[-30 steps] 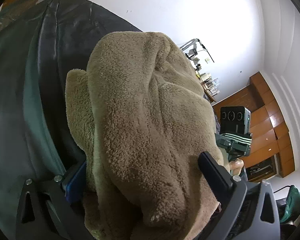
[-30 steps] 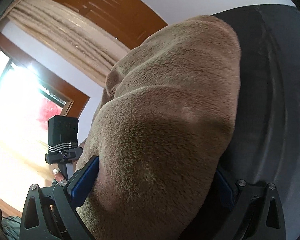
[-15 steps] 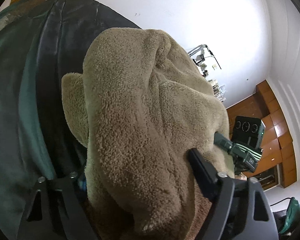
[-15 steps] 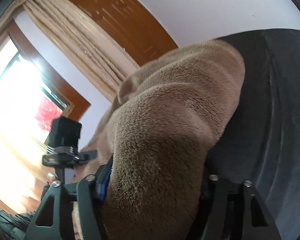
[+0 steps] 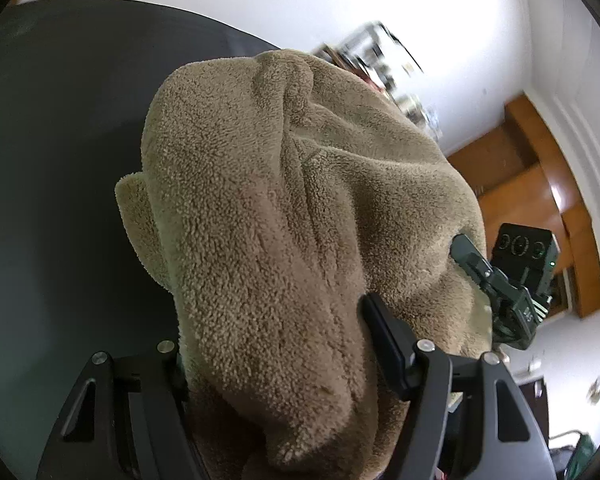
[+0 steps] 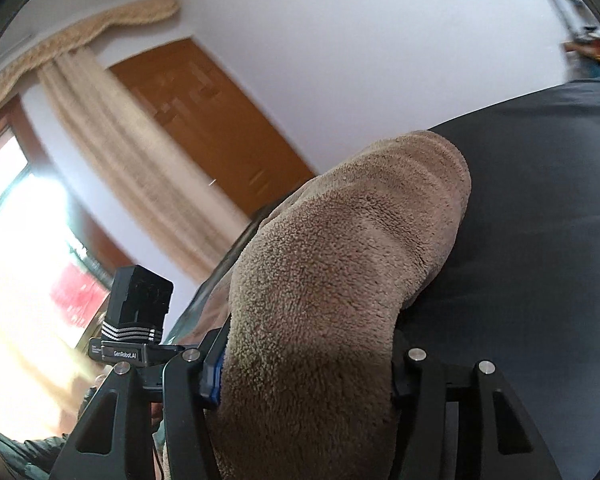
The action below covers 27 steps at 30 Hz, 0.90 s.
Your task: Fold clothes
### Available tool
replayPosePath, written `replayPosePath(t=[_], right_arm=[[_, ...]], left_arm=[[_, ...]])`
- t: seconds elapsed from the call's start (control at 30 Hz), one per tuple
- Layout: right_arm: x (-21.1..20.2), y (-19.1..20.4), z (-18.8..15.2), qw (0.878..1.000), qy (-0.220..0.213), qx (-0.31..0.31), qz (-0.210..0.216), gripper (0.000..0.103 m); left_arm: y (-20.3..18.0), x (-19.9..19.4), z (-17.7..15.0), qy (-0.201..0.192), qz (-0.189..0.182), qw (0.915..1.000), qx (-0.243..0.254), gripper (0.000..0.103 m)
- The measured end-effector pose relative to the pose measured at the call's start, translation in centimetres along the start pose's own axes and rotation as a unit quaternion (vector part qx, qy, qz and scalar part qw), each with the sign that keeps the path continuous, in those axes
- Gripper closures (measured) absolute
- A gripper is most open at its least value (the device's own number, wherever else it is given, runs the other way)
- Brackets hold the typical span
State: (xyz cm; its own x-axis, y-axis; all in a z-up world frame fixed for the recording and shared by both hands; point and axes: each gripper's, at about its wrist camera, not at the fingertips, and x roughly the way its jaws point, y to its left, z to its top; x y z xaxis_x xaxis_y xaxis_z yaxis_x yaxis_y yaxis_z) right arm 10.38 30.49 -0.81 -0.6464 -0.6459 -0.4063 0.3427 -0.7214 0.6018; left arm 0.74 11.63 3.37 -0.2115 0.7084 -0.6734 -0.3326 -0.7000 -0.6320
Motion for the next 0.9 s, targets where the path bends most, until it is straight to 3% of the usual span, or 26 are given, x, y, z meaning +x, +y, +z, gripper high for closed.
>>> replayPosePath(t=[0.23,0.43,0.57,0.9], right_arm=[[-10.6,-8.1,1.3,0.993,-0.059,0.031,-0.099,0.046],[-16.3,-14.0,1.7,0.983,-0.082,0.058,-0.152,0.045],[-20.0,-18.0,2.0,0.975,-0.097,0.077,-0.187,0.045],[-21.9,-22.7,3.9,0.962,-0.111,0.095,-0.231,0.044]], left_arm=[[-10.7,12.5,3.8,0.069,-0.030,0.9946,0.072,0.031],[-17.4,20.7,5.5,0.091,-0.048,0.9891,0.105,0.031],[-19.2,24.4,6.9,0.096,-0.058,0.9889,0.098,0.030],[-19.5,28.1,9.9,0.085,-0.062,0.9912,0.080,0.024]])
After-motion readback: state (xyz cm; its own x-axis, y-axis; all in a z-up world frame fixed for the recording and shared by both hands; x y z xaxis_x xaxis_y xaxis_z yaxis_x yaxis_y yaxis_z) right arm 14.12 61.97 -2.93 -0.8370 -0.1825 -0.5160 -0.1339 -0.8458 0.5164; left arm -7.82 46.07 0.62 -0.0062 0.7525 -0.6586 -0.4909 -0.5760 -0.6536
